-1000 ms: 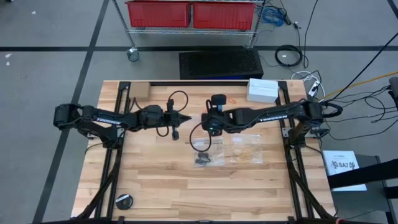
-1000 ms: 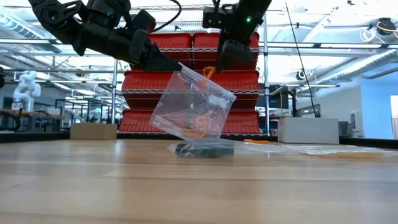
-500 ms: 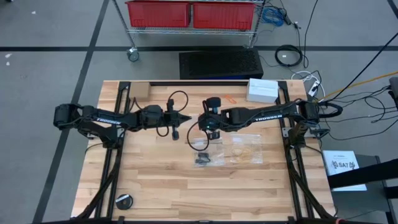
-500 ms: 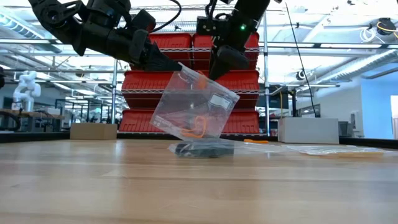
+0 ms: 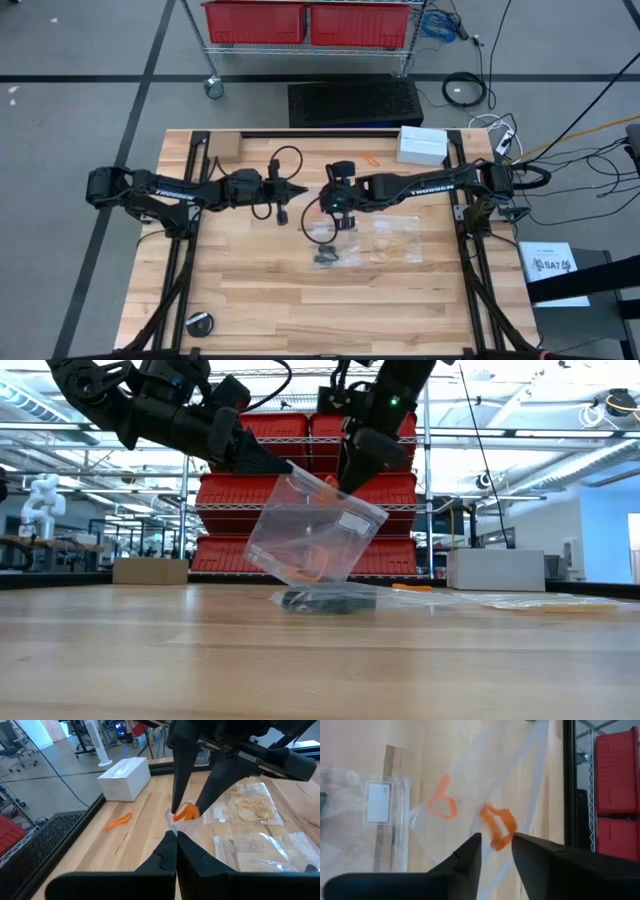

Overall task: Sort rubber bands
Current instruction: Put the orange rubber band into the open transparent zip bag

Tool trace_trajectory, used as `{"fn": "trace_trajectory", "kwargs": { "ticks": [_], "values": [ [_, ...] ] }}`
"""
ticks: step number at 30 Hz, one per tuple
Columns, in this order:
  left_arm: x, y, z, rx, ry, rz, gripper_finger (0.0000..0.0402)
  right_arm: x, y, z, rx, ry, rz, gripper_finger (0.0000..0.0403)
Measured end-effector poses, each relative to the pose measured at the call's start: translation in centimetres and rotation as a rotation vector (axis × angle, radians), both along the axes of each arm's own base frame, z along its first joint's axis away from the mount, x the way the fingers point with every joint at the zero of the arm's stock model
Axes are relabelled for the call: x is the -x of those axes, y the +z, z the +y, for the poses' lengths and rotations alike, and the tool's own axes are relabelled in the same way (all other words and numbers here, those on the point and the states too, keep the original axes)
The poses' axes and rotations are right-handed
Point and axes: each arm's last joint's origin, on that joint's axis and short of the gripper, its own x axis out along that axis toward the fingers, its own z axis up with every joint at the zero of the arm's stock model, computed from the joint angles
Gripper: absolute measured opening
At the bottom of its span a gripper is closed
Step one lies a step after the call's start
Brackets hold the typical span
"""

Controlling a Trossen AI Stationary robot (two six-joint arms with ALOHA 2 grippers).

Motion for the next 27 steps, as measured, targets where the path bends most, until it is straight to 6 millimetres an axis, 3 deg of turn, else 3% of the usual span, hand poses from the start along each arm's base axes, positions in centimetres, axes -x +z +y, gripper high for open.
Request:
{"fn": "trace_trajectory", "kwargs": {
  "ticks": [4,11,14,21,27],
  "values": [
    [0.0,0.0,0.0,0.0,0.0,-0.001,0.0,0.1,0.9,0.0,-0.019,-0.033,0.001,0.0135],
    [0.0,0.0,0.0,0.0,0.0,0.0,0.0,-0.1,4.4,0.0,-0.038,-0.063,-0.044,0.0177],
    [0.0,0.0,0.0,0.0,0.001,0.0,0.0,0.3,4.8,-0.6,-0.061,-0.08,-0.005,0.0185],
    [0.0,0.0,0.0,-0.001,0.0,0.002,0.0,2.4,2.6,-3.2,-0.394,-0.121,0.169,0.0187],
    [0.0,-0.1,0.0,0.0,0.0,0.017,0.0,5.3,-1.1,-5.0,-0.426,-0.19,0.144,0.0187]
  ]
}}
